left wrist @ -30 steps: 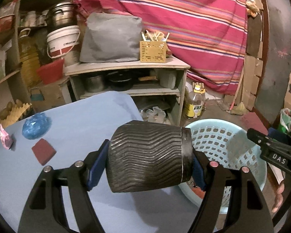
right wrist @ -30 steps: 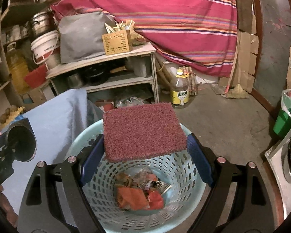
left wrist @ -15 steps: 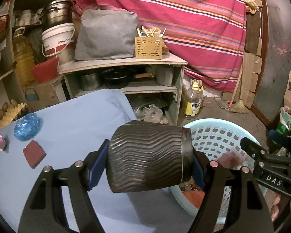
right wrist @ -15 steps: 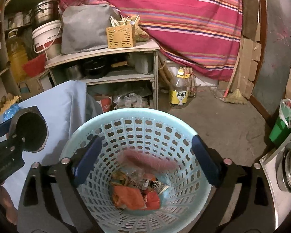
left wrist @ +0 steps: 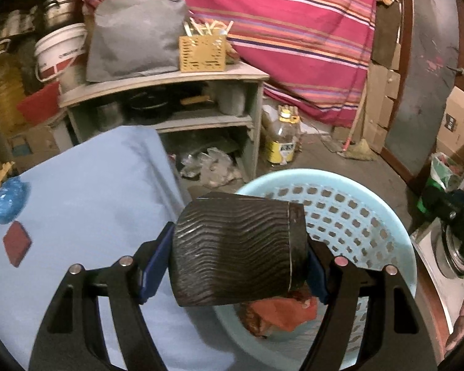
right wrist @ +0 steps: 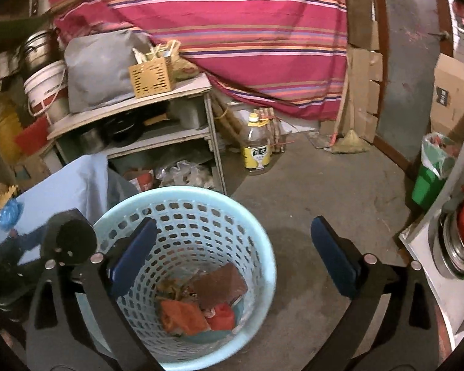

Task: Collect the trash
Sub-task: 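Open the right gripper to drop the pad while the left gripper drops the cylinder into the basket, then move both grippers back to the table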

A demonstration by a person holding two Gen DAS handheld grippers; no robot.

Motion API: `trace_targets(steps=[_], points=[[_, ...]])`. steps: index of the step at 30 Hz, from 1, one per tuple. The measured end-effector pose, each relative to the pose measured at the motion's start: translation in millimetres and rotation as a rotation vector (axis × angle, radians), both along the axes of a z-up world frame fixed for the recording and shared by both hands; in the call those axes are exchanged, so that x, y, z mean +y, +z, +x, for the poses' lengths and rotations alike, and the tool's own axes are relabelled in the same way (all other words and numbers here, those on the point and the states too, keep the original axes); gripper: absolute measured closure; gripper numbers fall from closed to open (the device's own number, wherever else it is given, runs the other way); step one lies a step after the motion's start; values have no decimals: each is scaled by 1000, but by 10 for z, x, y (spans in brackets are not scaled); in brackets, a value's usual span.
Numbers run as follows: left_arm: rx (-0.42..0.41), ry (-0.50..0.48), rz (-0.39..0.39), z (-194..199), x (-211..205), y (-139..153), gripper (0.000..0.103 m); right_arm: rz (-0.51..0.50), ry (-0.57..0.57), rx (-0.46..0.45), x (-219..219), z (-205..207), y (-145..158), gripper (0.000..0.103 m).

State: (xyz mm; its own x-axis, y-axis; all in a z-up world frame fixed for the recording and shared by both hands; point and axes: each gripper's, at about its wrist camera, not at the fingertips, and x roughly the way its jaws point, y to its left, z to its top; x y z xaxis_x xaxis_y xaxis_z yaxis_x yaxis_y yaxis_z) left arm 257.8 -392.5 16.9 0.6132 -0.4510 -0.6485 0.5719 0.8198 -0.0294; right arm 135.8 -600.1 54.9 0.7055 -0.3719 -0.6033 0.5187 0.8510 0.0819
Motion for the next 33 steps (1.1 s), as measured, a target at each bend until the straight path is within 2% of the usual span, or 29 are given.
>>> trace_targets(steps=[5, 8, 9, 17, 19, 21, 26, 29, 33], points=[[14, -39, 35, 3, -207, -100, 29, 16, -12, -1, -47, -34, 4, 6], [22, -57, 23, 6, -230, -127, 26, 22, -12, -4, -41, -23, 16, 6], [23, -56, 26, 7, -232, -136, 22, 21, -7, -4, -30, -13, 20, 6], [19, -41, 22, -3, -54, -103, 21, 12, 11, 5, 82, 82, 40, 6], [27, -26, 11, 22, 90, -77, 20, 10, 16, 6, 130, 117, 43, 6], [24, -2, 5, 44, 274, -41, 14, 4, 28, 10, 214, 179, 49, 6], [-24, 58, 22, 75, 858, 43, 12, 22, 71, 8, 474, 341, 32, 5], [-58, 128, 46, 152, 1357, 86, 10, 41, 106, 1, 662, 457, 30, 4], [-69, 217, 44, 341, 1966, 101, 7, 7, 150, 15, 1019, 664, 17, 4]])
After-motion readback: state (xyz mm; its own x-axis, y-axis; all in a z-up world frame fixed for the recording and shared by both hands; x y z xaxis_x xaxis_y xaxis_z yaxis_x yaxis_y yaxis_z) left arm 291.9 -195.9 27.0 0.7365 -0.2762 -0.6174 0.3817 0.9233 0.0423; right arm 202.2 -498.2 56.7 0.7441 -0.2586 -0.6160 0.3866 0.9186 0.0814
